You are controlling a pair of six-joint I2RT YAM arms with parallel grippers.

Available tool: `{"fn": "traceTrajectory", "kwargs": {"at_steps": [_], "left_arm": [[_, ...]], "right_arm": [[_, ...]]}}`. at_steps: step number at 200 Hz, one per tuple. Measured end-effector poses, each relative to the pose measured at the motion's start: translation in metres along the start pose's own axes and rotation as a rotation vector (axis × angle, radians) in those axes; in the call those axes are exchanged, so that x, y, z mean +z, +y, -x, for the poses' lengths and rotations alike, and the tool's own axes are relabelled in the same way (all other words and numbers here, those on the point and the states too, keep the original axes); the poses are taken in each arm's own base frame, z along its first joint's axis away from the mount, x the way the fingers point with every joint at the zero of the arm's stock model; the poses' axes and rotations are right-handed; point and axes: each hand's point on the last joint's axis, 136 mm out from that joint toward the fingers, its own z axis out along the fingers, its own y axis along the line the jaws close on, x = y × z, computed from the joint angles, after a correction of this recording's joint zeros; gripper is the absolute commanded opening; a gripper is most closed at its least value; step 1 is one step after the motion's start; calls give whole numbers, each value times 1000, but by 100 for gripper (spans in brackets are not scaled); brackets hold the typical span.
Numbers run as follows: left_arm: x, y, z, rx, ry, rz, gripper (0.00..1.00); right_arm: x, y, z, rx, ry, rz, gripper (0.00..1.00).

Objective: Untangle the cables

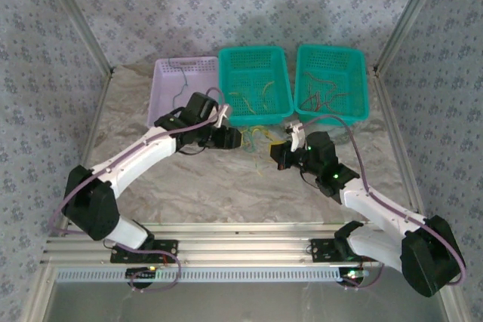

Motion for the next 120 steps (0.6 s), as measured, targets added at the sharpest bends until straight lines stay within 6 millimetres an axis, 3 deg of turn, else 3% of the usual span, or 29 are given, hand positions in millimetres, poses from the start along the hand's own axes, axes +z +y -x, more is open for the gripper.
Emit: {"fn": "traceTrajectory", "kwargs": {"at_steps": [42, 74, 120], "left_arm": [[0, 1, -2, 31, 8, 27, 42], [-4, 6, 2, 53, -7, 72, 64], [-24, 13, 9, 137, -53, 159, 65]], "right_arm": [[2, 2, -5, 3, 20, 18, 0], [4, 4, -8, 3, 35, 29, 0], [4, 7, -10, 0, 41, 43, 0]]}}
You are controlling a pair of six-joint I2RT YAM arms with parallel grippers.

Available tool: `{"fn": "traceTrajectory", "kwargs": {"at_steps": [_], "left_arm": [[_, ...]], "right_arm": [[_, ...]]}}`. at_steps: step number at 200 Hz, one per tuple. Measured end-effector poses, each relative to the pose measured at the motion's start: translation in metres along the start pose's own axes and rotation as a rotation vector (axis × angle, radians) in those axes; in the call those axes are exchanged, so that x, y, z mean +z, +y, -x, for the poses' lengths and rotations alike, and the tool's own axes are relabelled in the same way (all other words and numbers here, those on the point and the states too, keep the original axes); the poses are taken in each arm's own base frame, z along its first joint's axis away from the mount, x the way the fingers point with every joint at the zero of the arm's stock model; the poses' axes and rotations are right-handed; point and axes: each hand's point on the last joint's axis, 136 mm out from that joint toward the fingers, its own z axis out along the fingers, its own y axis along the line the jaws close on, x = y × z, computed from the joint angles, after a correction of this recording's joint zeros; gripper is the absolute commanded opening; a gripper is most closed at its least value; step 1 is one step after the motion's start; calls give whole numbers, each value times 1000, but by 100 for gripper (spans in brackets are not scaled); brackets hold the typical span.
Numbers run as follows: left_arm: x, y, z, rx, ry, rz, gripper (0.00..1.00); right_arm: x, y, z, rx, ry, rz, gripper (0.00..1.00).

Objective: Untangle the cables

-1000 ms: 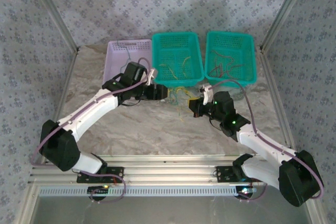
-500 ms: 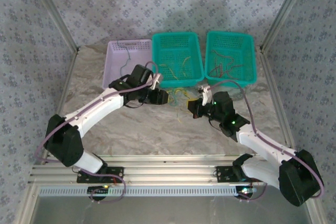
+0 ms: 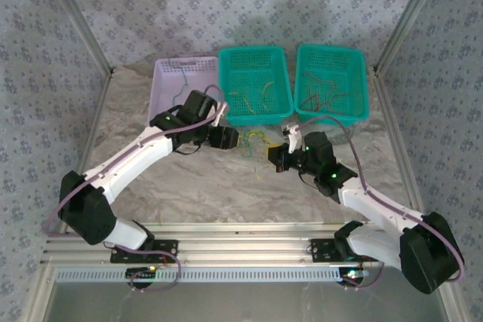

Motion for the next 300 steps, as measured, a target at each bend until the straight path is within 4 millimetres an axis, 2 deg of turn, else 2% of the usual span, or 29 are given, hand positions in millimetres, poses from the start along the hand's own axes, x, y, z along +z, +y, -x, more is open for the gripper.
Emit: {"fn": "traceTrajectory", "kwargs": {"at_steps": [90, 127, 152, 190, 239, 254, 279, 295, 300], "left_arm": [[-1, -19, -35, 256, 98, 34, 58], [-2, -12, -36, 290, 104, 74, 57], [-2, -9, -37, 306, 110, 89, 52], [-3, -4, -37, 324, 114, 115, 34], [-3, -3, -39, 327, 121, 119, 32], [-3, -3, -39, 325, 121, 119, 23], [-3, -5, -40, 327, 124, 108, 16], [-3, -6, -40, 325, 126, 101, 1], [-3, -6, -40, 321, 126, 102, 0]], "right_arm": [[0, 12, -5, -24, 26, 66, 0], [1, 20, -9, -31, 45, 104, 0], [1, 22, -10, -38, 47, 113, 0], [1, 22, -10, -38, 49, 117, 0], [1, 22, -10, -38, 48, 117, 0], [1, 22, -10, -38, 48, 117, 0], [1, 22, -10, -38, 48, 117, 0], [1, 22, -10, -38, 48, 116, 0], [1, 22, -10, -38, 48, 117, 0]]}}
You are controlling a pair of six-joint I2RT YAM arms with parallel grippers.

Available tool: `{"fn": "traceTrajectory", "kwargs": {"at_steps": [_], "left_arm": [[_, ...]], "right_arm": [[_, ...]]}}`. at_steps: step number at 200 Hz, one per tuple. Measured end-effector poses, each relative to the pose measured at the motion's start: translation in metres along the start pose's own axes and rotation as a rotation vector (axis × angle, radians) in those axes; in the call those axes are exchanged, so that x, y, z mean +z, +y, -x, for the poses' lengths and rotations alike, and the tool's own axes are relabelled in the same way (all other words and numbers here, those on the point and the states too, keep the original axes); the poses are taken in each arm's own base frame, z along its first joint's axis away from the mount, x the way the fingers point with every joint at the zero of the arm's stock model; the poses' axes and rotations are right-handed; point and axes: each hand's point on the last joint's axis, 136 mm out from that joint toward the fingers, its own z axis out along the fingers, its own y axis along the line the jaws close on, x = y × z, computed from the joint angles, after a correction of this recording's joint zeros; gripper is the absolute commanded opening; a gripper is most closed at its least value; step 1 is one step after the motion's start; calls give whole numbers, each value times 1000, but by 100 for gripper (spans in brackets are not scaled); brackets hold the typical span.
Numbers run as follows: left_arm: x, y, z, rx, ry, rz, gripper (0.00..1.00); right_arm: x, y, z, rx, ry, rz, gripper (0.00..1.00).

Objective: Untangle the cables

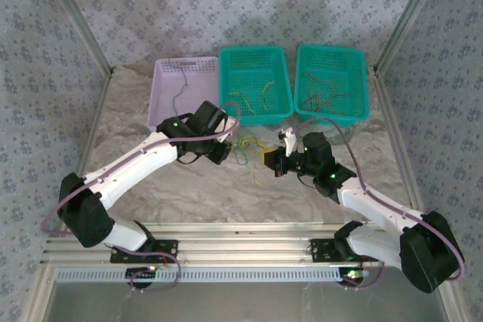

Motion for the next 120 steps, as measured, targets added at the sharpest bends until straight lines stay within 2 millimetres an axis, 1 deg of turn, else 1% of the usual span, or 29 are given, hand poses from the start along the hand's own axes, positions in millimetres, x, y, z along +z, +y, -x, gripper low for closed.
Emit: {"fn": "traceTrajectory", "kwargs": {"at_steps": [32, 50, 66, 93, 120], "left_arm": [[-1, 2, 1, 5, -7, 16, 0], [-9, 9, 5, -8, -37, 52, 0], [-24, 15, 11, -31, -93, 74, 0], [-59, 28, 23, -95, -217, 107, 0], [-91, 38, 29, -146, -327, 127, 0]], "right_arm": [[0, -2, 0, 1, -3, -13, 0], [0, -9, -1, 8, 0, -49, 0], [-1, -15, -1, 15, -3, -75, 0], [-2, -27, 3, 22, -14, -134, 0], [2, -52, 6, 71, -6, -231, 0]]}}
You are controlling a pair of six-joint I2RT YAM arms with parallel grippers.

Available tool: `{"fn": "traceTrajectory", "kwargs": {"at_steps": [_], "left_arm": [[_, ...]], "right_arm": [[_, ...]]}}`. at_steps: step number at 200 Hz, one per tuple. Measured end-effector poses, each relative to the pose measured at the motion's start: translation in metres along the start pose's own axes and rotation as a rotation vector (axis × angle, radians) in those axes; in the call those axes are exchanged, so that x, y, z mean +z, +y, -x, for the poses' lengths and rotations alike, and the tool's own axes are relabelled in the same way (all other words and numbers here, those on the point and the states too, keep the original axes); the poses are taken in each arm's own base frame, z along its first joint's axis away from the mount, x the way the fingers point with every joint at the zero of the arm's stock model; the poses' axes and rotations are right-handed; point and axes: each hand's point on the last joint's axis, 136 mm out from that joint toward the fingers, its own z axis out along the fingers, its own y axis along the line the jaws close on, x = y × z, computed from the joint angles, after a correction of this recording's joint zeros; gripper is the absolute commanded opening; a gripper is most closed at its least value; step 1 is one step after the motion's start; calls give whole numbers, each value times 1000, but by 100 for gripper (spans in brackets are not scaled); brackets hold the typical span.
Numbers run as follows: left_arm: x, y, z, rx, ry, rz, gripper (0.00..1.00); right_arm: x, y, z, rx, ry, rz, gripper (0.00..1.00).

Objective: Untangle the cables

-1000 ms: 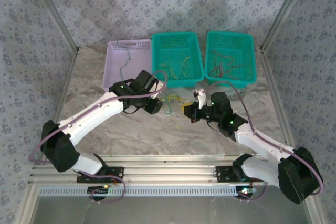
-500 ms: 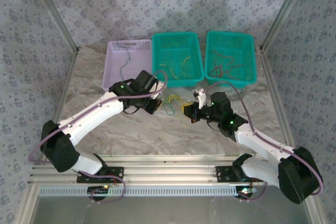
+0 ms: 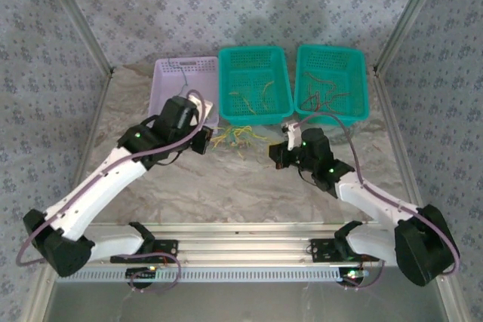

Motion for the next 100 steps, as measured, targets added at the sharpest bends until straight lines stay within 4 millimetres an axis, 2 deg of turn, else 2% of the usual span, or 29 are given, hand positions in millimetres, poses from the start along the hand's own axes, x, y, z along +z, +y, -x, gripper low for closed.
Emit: {"fn": "traceTrajectory", "kwargs": {"at_steps": [28, 58, 73, 79, 100], "left_arm": [[-21, 1, 8, -21, -63, -15, 0], [-30, 4, 9, -31, -81, -20, 0], [-34, 10, 9, -42, -90, -4, 0], [-38, 16, 11, -48, -101, 26, 0], [-69, 49, 18, -85, -167, 158, 0]], "right_arm": [[7, -22, 8, 71, 3, -55, 0], [9, -23, 22, 112, -23, -34, 0], [9, -27, 21, 125, -17, -48, 0], [10, -35, 19, 139, -11, -86, 0], [2, -92, -6, 238, 44, -309, 0]]}}
